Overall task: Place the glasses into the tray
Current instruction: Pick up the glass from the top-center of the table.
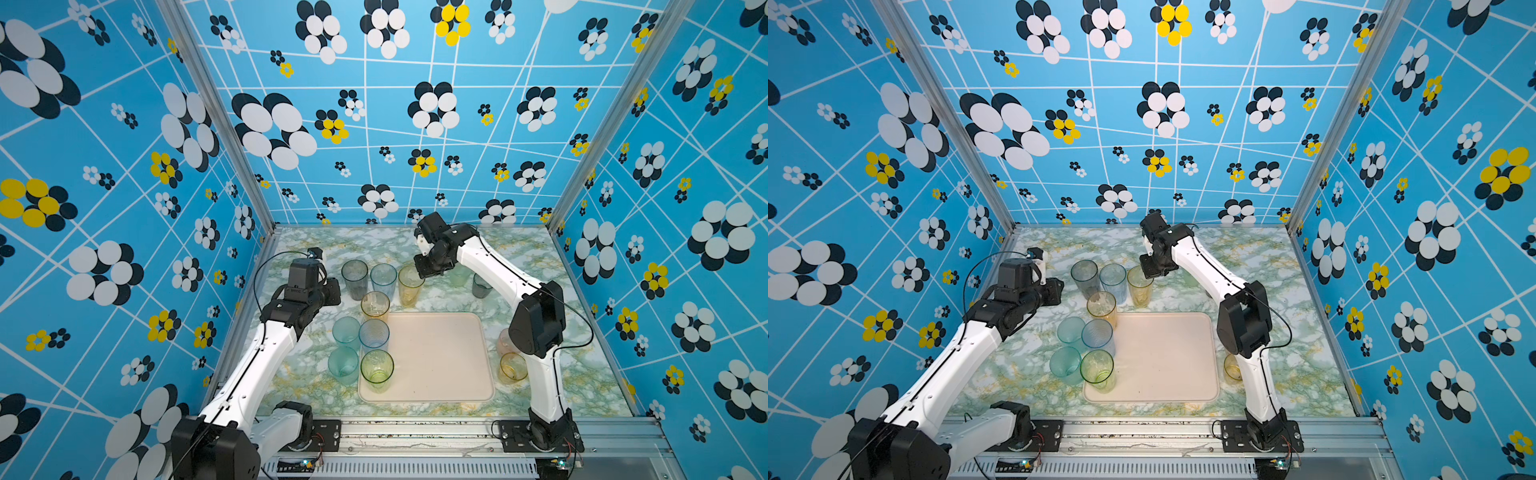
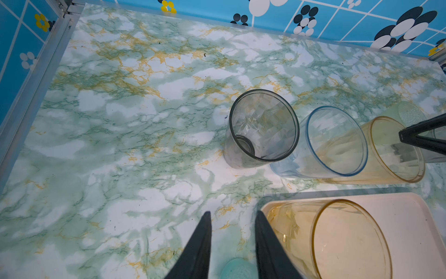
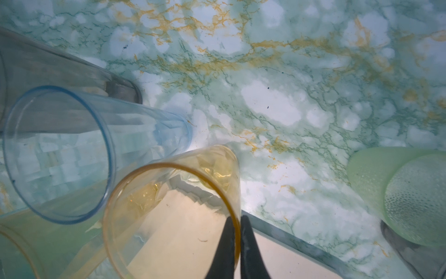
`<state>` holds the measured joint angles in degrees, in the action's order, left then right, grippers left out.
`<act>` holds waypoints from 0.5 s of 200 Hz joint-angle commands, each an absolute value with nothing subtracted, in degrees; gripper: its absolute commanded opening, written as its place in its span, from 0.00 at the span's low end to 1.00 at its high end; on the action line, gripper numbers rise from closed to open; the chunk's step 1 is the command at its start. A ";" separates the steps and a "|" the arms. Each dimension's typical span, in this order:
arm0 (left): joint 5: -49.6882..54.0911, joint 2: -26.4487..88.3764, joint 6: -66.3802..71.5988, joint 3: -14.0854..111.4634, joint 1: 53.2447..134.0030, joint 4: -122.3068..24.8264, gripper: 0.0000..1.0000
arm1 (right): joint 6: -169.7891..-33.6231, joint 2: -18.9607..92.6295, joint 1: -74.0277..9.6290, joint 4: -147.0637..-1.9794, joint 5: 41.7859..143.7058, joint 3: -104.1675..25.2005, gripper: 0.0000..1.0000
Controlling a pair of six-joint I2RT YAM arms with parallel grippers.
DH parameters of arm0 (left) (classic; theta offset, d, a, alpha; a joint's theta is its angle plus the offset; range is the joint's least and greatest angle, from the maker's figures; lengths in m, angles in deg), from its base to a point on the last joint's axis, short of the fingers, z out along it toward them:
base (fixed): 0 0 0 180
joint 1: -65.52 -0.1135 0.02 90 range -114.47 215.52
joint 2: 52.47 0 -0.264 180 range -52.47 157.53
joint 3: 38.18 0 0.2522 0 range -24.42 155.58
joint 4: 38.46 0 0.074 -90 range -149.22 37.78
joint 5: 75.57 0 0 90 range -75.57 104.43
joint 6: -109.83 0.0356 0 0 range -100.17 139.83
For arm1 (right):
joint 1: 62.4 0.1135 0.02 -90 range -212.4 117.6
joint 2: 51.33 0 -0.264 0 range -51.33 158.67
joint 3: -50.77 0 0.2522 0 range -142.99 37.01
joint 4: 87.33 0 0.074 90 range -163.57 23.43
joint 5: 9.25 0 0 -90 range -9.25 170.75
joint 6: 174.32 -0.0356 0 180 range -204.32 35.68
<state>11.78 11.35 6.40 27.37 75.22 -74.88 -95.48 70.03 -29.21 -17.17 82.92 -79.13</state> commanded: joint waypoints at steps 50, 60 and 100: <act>11.01 11.91 7.66 25.94 74.58 -74.31 0.32 | -95.66 58.21 -29.53 -20.46 76.46 -70.62 0.07; 11.01 12.04 7.57 25.95 74.58 -74.32 0.32 | -95.82 57.00 -29.58 -20.75 76.53 -69.62 0.07; 10.84 12.66 7.62 26.29 74.58 -74.37 0.32 | -96.92 51.86 -29.30 -22.76 79.78 -63.62 0.06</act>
